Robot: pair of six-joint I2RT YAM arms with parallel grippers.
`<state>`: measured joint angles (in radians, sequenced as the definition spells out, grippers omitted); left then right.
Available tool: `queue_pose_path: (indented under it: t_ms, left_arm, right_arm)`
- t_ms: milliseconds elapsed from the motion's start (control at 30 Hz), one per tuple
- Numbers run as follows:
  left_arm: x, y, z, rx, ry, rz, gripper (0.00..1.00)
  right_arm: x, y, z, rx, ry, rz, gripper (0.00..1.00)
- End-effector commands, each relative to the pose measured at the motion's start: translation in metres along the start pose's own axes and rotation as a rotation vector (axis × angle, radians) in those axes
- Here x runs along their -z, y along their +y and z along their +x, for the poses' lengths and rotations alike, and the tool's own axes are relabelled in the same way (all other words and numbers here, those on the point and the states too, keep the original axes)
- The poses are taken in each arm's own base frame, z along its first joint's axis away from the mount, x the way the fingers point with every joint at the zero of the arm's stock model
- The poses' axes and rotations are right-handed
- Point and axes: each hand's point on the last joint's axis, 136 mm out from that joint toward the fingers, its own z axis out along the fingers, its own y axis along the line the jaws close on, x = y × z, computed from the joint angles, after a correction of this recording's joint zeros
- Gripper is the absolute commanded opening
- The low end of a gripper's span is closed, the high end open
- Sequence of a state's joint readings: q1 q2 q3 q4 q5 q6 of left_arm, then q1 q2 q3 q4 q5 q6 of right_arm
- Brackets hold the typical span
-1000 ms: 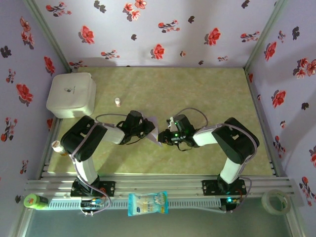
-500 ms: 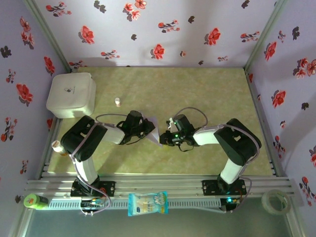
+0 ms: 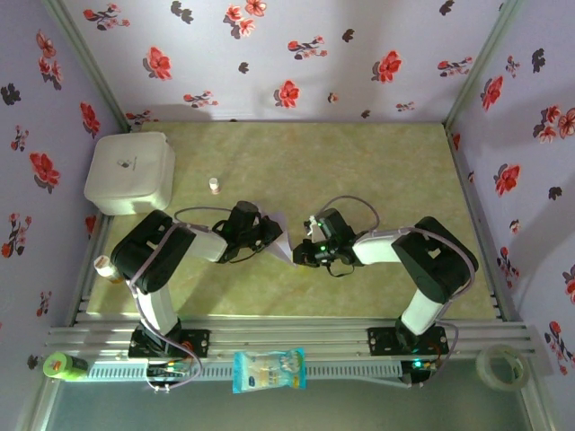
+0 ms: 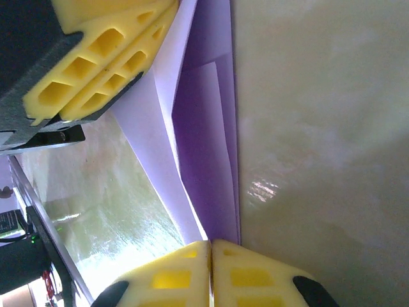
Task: Fold a paper plane with a square sheet of paper (pick it up from the middle)
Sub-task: Fourth fold the wing at the center of the table.
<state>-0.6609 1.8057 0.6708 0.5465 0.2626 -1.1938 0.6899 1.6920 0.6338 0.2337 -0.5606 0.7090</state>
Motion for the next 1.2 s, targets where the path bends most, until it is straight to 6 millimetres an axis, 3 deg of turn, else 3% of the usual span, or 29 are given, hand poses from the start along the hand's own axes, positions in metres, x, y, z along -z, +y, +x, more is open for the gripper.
queue_pose_path:
  t_ms: [0, 300, 533, 867, 1167]
  left_arm:
    - [-0.004, 0.022, 0.005, 0.004, 0.018, -0.061, 0.1]
    - [-0.004, 0.023, 0.004, 0.013, 0.013, -0.06, 0.09]
    - [-0.005, 0.024, 0.005, 0.016, 0.014, -0.059, 0.08]
    - [-0.003, 0.025, 0.004, 0.021, 0.008, -0.058, 0.08]
    - [-0.004, 0.026, 0.004, 0.023, 0.007, -0.061, 0.08]
  right_arm:
    - [0.002, -0.03, 0.037, -0.079, 0.11, 0.101, 0.1]
    - [0.004, -0.032, 0.041, -0.086, 0.11, 0.108, 0.13]
    - [0.005, -0.03, 0.038, -0.088, 0.101, 0.103, 0.07]
    - [0.009, -0.024, 0.036, -0.088, 0.089, 0.09, 0.13]
    - [0.009, -0.033, 0.043, -0.084, 0.11, 0.117, 0.06]
